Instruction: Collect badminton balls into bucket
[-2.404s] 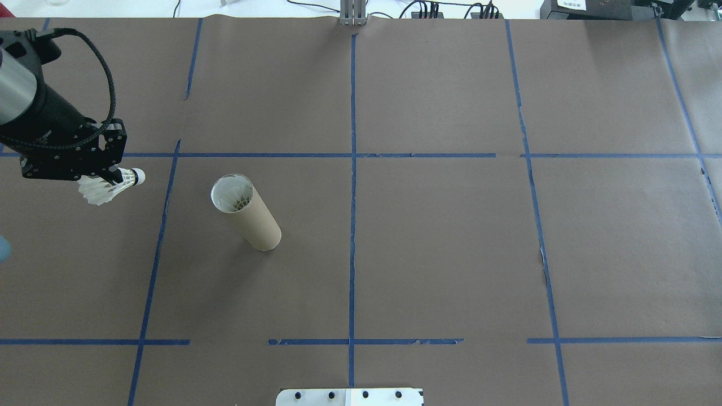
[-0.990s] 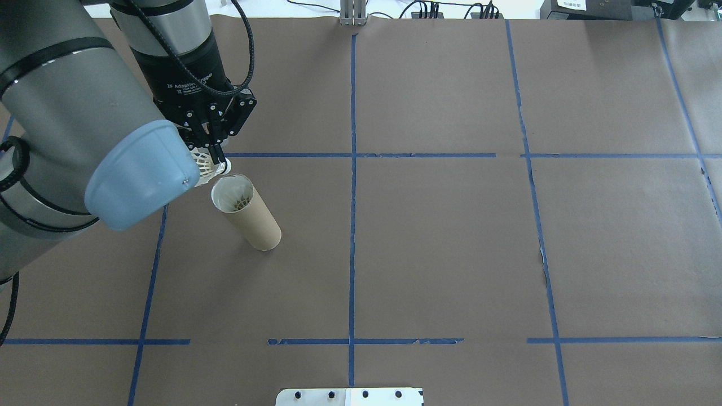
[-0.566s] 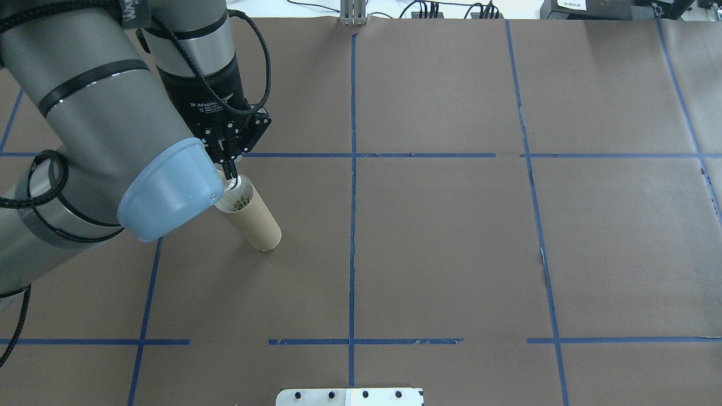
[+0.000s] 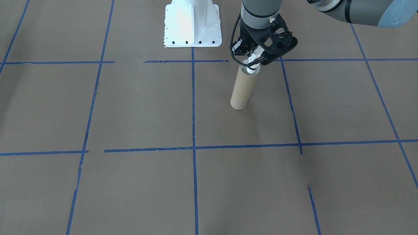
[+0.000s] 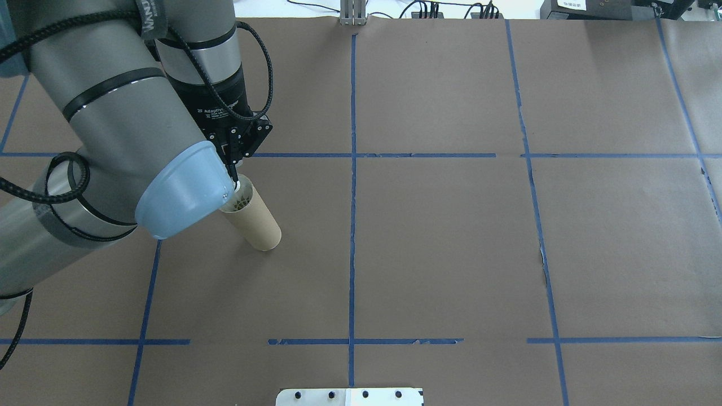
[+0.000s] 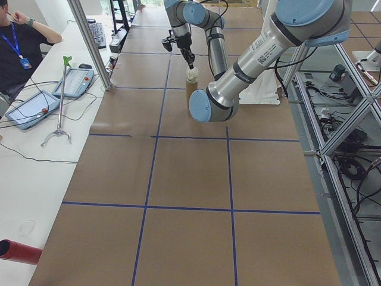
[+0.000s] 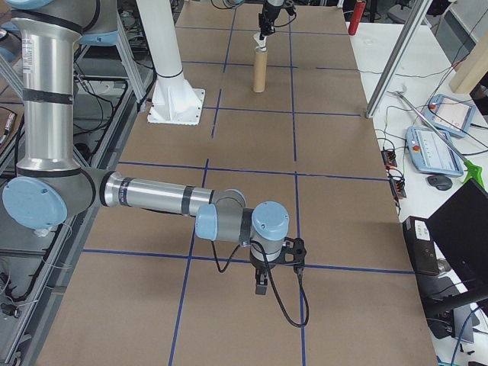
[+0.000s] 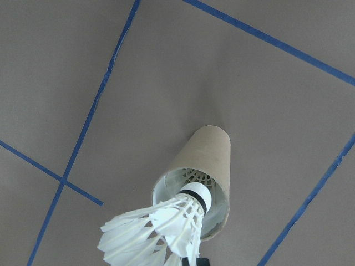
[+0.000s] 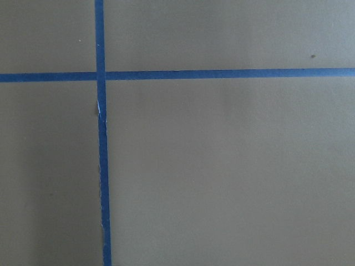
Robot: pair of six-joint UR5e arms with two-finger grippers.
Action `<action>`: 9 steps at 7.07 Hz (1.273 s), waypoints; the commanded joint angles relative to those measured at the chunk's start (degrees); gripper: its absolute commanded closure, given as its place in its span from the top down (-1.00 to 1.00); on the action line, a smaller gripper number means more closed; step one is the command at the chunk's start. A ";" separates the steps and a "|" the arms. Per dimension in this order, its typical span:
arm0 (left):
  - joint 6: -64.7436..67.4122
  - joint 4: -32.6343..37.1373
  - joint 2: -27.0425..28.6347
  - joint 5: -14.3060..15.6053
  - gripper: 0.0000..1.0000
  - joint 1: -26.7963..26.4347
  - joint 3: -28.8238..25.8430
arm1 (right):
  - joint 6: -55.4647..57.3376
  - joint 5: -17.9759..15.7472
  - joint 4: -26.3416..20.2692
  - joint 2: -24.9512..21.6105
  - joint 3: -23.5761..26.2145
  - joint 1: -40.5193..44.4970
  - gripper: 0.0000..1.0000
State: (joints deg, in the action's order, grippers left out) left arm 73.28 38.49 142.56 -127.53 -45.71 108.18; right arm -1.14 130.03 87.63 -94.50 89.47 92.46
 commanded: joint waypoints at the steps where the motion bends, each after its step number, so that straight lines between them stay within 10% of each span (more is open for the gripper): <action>1: -0.24 2.36 -1.22 0.09 -0.81 0.00 -0.61 | 0.00 -0.04 0.00 0.01 0.00 0.00 1.00; 3: -0.33 2.55 -1.23 0.18 -0.07 0.00 -0.52 | 0.00 -0.04 0.00 0.01 0.00 0.00 1.00; 4: -0.76 3.34 -1.32 0.27 0.85 0.00 -0.52 | 0.00 -0.04 0.00 -0.07 0.00 0.00 1.00; 9: -12.24 8.88 -3.78 0.09 1.00 -4.11 2.82 | 0.00 0.05 0.00 0.01 0.00 0.00 1.00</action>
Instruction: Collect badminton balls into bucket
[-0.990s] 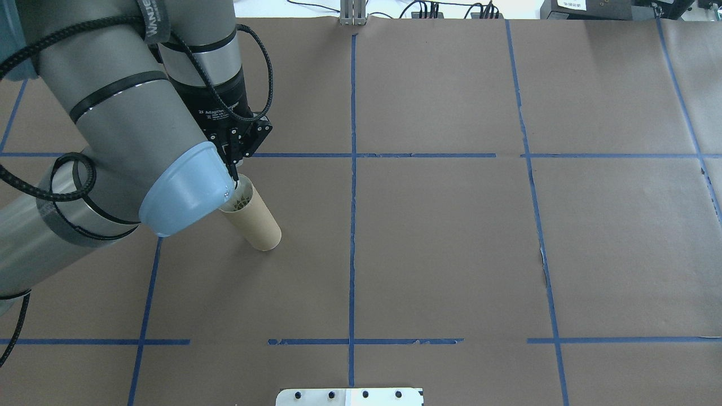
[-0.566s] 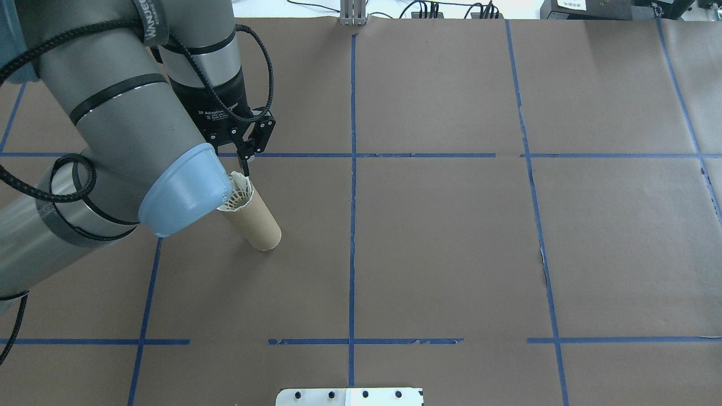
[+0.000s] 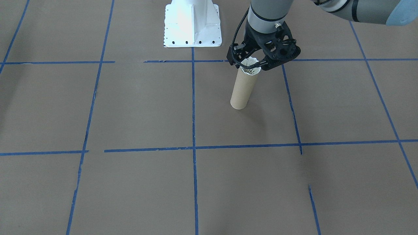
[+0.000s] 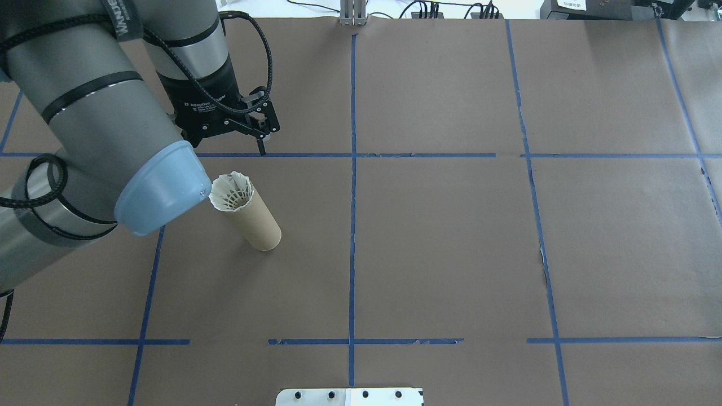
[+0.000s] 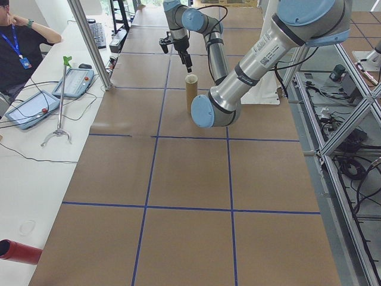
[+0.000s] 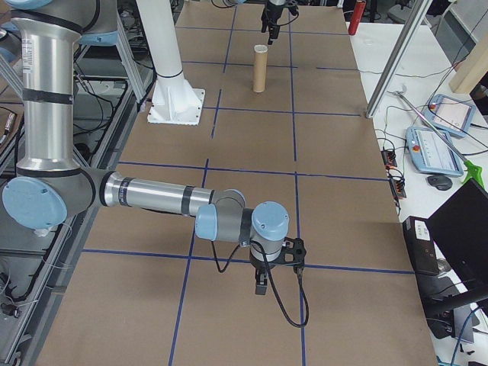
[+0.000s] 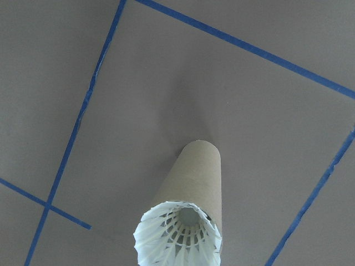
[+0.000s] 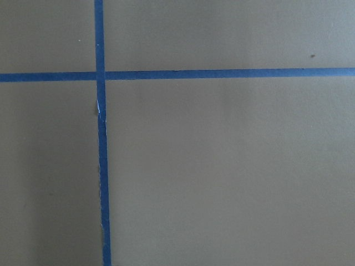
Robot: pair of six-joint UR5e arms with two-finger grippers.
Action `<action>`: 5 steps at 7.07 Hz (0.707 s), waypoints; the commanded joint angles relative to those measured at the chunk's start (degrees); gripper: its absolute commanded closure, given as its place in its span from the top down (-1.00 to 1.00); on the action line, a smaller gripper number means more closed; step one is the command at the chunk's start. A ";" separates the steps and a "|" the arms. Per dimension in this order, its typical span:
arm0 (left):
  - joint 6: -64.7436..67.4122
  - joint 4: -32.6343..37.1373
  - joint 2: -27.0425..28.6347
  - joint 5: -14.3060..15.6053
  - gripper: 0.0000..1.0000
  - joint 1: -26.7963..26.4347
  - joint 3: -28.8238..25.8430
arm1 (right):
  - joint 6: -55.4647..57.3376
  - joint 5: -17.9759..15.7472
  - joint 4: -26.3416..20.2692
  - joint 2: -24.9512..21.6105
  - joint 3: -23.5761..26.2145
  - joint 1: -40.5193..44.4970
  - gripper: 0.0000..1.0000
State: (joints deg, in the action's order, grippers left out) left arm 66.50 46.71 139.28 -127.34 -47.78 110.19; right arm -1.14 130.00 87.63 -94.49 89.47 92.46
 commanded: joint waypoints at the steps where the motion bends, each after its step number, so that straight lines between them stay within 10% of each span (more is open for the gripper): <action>1: -11.77 2.23 -3.63 -0.45 1.00 -5.37 3.25 | 0.00 0.07 0.00 0.01 0.00 0.00 1.00; 5: -37.87 8.38 -15.94 -0.45 1.00 -18.38 4.34 | 0.00 -0.01 0.00 0.01 0.00 0.00 1.00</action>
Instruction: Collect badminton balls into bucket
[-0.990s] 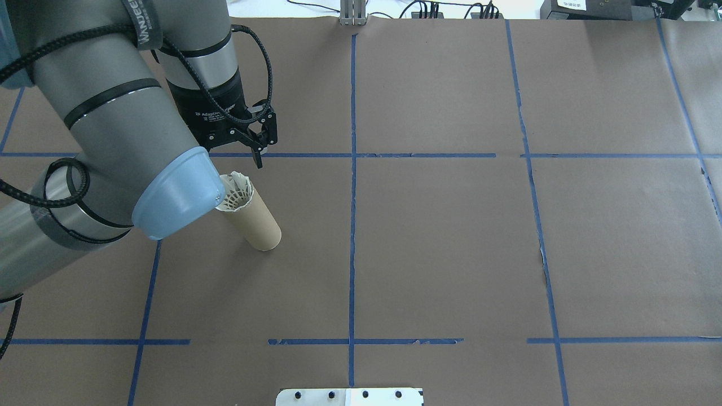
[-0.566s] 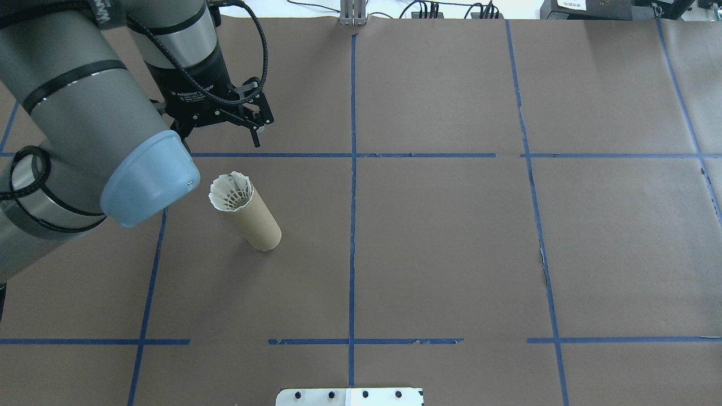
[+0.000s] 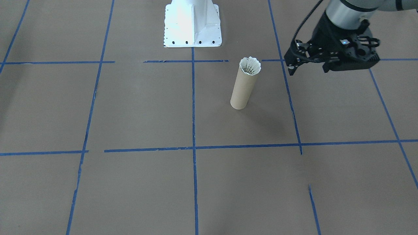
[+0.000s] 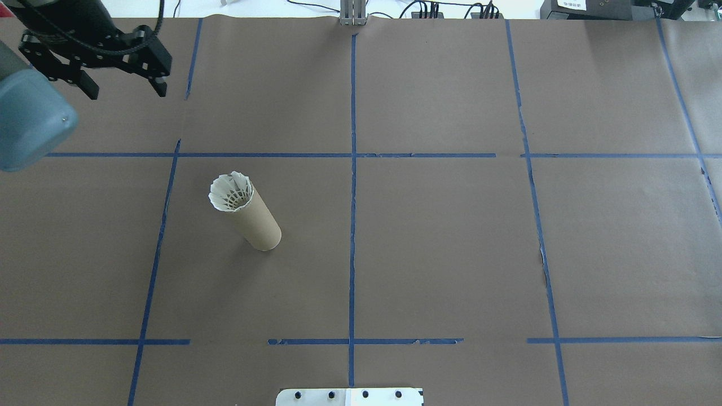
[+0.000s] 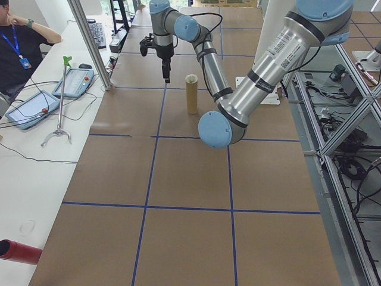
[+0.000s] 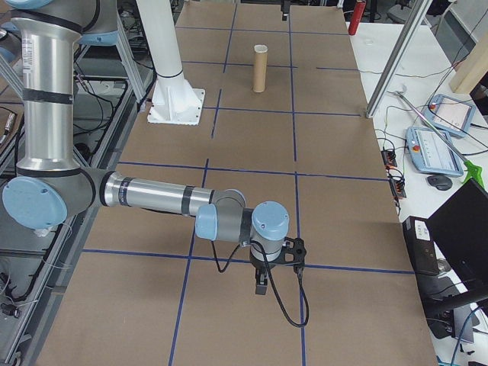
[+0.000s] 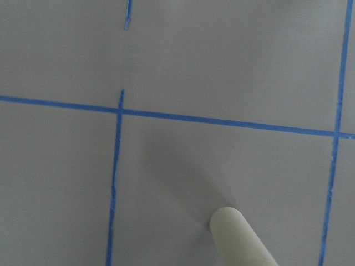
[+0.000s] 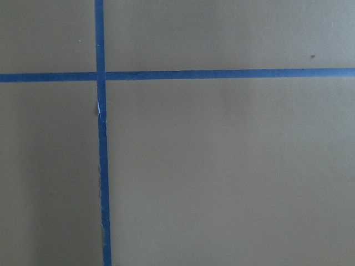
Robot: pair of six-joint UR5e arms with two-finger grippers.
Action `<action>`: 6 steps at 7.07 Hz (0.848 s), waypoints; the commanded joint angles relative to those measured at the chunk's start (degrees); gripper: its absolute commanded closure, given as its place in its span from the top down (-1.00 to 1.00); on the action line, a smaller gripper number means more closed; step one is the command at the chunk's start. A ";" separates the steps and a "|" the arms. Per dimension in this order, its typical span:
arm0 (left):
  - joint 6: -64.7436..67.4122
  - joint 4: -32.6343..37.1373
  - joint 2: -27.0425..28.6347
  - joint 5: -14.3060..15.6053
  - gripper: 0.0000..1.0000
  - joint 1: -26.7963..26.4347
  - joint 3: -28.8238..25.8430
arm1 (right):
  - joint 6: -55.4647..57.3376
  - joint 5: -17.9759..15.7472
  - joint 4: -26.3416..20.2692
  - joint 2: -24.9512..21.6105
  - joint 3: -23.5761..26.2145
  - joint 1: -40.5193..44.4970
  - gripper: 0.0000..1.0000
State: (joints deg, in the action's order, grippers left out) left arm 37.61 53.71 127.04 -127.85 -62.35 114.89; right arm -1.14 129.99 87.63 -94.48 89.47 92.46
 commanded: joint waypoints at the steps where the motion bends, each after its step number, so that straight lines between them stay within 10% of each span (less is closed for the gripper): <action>1: -15.22 6.01 -9.03 -0.03 1.00 -7.83 -0.80 | 0.00 0.00 0.00 0.00 0.00 0.00 1.00; 6: -37.76 26.88 -30.15 -3.52 1.00 -21.13 -15.29 | 0.00 0.00 0.00 0.00 0.00 0.00 1.00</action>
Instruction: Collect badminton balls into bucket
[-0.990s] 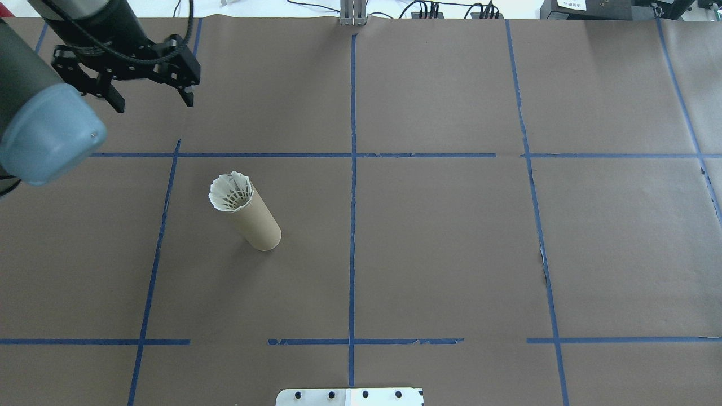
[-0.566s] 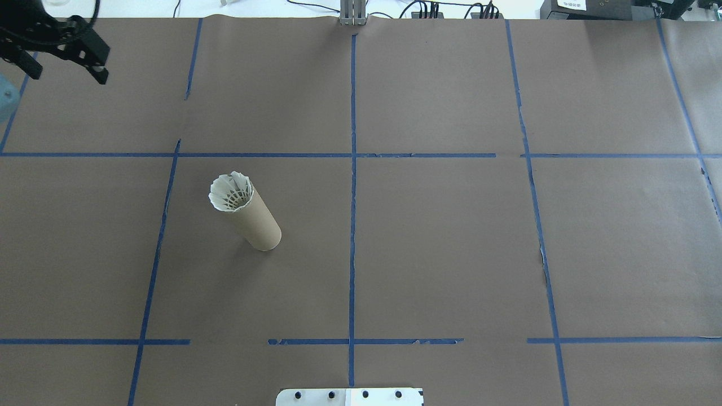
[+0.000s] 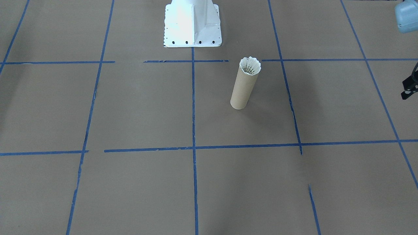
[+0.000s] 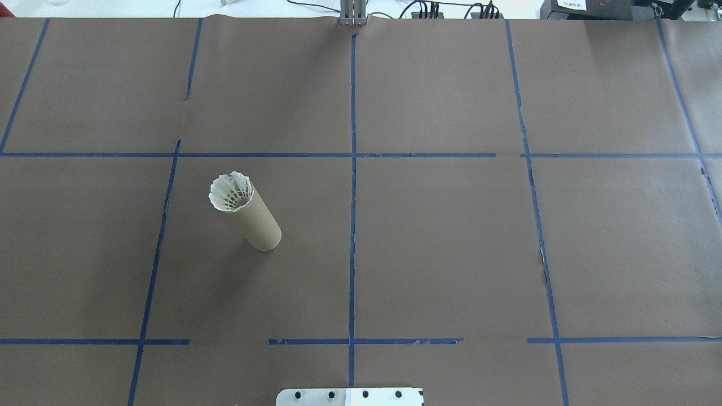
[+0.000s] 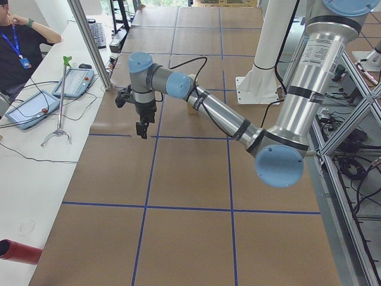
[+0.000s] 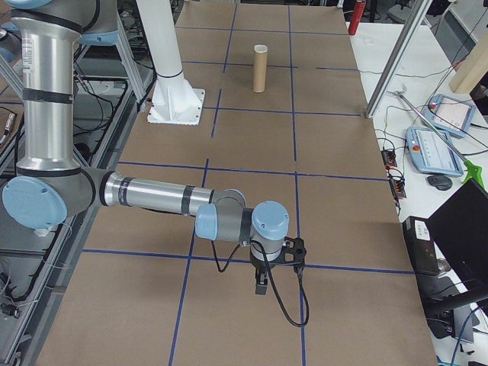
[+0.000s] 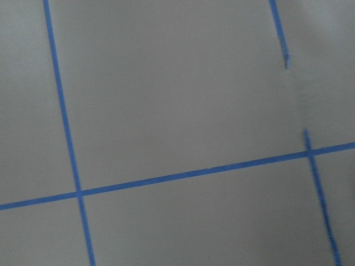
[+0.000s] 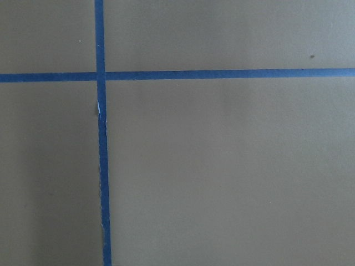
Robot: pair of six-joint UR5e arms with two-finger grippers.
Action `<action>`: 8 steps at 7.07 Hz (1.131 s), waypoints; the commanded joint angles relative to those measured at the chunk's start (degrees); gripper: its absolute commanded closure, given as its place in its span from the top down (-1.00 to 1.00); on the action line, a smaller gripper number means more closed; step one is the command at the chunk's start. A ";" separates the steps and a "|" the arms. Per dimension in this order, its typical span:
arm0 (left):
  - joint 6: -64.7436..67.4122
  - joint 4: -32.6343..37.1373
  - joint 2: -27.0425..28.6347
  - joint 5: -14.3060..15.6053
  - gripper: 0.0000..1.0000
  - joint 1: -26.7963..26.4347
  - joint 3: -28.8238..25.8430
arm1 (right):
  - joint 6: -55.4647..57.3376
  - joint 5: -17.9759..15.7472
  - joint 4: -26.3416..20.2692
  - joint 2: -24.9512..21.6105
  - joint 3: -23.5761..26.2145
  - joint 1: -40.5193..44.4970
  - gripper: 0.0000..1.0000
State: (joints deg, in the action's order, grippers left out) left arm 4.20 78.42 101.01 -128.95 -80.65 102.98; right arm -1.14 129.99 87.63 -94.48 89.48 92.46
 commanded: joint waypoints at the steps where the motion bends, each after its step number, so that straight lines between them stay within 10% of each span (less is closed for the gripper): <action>1: -9.60 4.44 -7.20 -3.92 1.00 -5.11 -5.92 | 0.00 0.00 0.00 0.00 0.00 0.00 1.00; 4: -10.09 5.33 -11.62 -9.63 1.00 -7.23 -11.83 | 0.00 0.00 0.00 0.00 0.00 0.00 1.00; 8: -10.09 5.43 -11.36 -9.21 1.00 -7.24 -11.66 | 0.00 0.00 0.00 -0.09 0.00 0.00 1.00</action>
State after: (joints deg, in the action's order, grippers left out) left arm -5.75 83.83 89.49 -138.29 -87.87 91.20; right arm -1.14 130.03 87.63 -94.50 89.47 92.46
